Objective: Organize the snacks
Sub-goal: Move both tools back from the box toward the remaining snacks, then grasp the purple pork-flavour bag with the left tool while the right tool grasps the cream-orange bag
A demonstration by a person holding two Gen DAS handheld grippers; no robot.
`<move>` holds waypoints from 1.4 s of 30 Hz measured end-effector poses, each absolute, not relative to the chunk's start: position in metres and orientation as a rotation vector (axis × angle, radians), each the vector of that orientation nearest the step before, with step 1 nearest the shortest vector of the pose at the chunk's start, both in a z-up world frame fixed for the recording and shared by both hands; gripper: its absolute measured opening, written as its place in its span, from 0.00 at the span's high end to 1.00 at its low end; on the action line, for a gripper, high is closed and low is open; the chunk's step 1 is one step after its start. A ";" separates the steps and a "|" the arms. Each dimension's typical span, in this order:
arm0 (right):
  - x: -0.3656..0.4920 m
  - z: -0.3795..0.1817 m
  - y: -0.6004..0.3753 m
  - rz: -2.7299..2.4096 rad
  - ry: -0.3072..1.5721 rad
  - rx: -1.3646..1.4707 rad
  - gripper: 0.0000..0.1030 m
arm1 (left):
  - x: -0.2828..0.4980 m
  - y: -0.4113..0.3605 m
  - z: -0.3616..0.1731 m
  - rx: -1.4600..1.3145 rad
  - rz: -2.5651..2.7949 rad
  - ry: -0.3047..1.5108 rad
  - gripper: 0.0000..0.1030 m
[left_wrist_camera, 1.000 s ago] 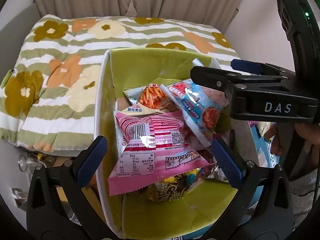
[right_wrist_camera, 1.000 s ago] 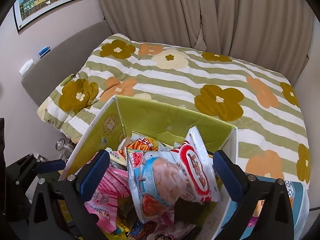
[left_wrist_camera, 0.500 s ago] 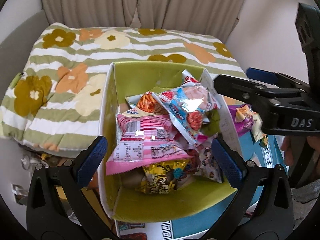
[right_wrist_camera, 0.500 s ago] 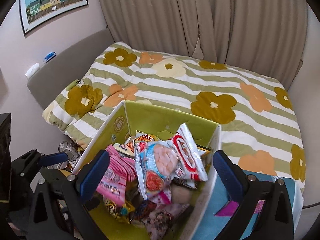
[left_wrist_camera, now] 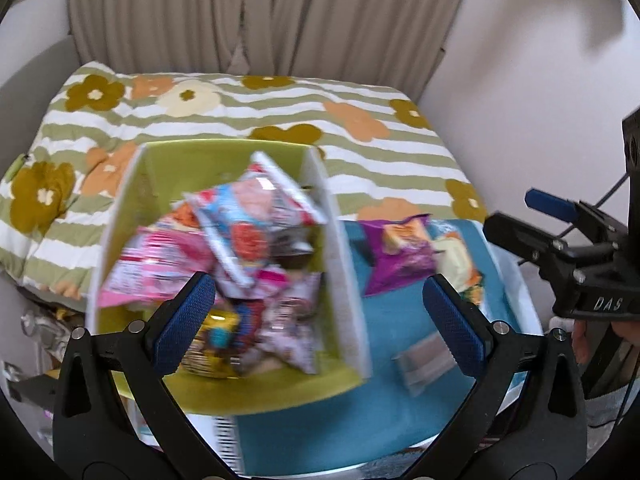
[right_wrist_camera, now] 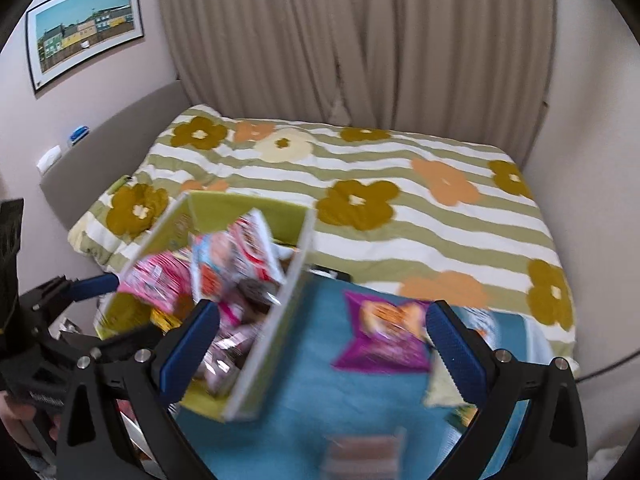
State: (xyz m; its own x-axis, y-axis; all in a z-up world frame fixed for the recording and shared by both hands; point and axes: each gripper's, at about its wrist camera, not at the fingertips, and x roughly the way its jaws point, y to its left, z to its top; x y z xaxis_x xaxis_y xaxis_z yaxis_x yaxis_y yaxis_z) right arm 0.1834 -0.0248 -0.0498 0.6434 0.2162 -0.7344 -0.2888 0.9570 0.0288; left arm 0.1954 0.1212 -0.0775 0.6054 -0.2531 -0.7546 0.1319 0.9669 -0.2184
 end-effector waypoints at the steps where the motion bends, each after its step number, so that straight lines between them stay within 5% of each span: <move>1: 0.178 -0.050 -0.040 0.273 0.825 -0.092 0.00 | 0.195 0.109 -0.078 -0.146 -0.230 0.896 0.00; 15: 0.148 -0.078 -0.168 0.231 0.883 -0.072 0.00 | 0.202 -0.013 -0.100 -0.185 -0.177 0.929 0.00; 42: 0.247 -0.234 -0.197 0.262 1.087 -0.063 0.00 | 0.347 -0.080 -0.277 -0.204 -0.021 1.269 0.00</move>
State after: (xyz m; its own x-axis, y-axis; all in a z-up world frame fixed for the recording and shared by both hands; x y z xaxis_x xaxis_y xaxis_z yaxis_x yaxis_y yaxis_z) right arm 0.2474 -0.1967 -0.2344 0.4377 0.1798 -0.8809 -0.2414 0.9673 0.0775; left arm 0.3474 -0.0797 -0.2774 0.2995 -0.1284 -0.9454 -0.0968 0.9817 -0.1640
